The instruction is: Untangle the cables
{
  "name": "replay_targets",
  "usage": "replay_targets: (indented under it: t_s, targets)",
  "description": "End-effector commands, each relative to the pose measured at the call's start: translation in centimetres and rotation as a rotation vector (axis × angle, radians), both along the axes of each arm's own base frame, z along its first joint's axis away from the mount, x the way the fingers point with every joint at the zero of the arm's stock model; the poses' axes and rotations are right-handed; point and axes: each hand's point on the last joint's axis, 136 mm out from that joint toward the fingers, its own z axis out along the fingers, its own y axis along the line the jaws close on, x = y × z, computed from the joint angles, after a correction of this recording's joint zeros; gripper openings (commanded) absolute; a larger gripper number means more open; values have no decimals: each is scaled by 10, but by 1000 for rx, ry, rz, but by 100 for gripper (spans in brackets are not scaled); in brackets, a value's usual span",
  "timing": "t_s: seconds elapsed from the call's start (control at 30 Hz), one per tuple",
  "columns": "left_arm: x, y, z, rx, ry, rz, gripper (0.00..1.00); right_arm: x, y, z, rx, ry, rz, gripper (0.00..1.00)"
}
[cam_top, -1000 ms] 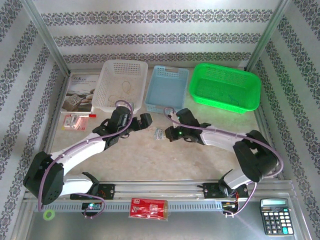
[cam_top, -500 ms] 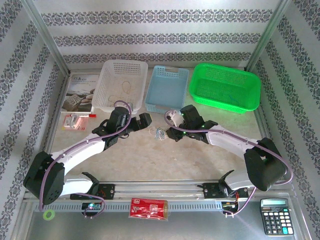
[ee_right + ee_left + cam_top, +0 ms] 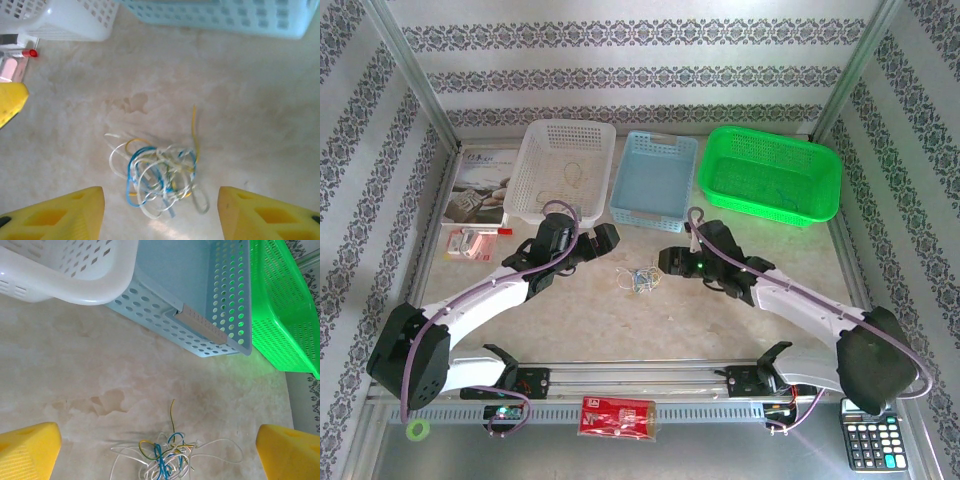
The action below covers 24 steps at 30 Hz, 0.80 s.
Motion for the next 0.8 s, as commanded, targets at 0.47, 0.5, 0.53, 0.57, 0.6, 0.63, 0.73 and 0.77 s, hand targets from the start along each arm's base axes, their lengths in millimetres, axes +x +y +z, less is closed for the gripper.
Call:
replay_targets:
  t_s: [0.47,0.5,0.53,0.57,0.6,0.63,0.73,0.77]
  targets:
    - [9,10,17,-41,-50,60,100,5,37,-55,13,250,-274,68]
    - [10,11,17,-42,-51,64,100,6,40,-56,16,257,-273,67]
    - [10,11,18,-43,-53,65,100,8,44,-58,20,266,-267,67]
    - [10,11,17,-43,-52,66,100,9,48,-58,22,267,-261,67]
    - [10,11,18,-43,-52,65,100,10,49,-61,15,275,-259,67]
    - [10,10,18,-46,-54,66,100,10,51,-65,9,285,-258,67]
    - [11,11,18,-49,-55,69,100,10,55,-77,2,317,-256,66]
    - [11,11,18,-49,-54,70,100,10,56,-82,-5,327,-254,65]
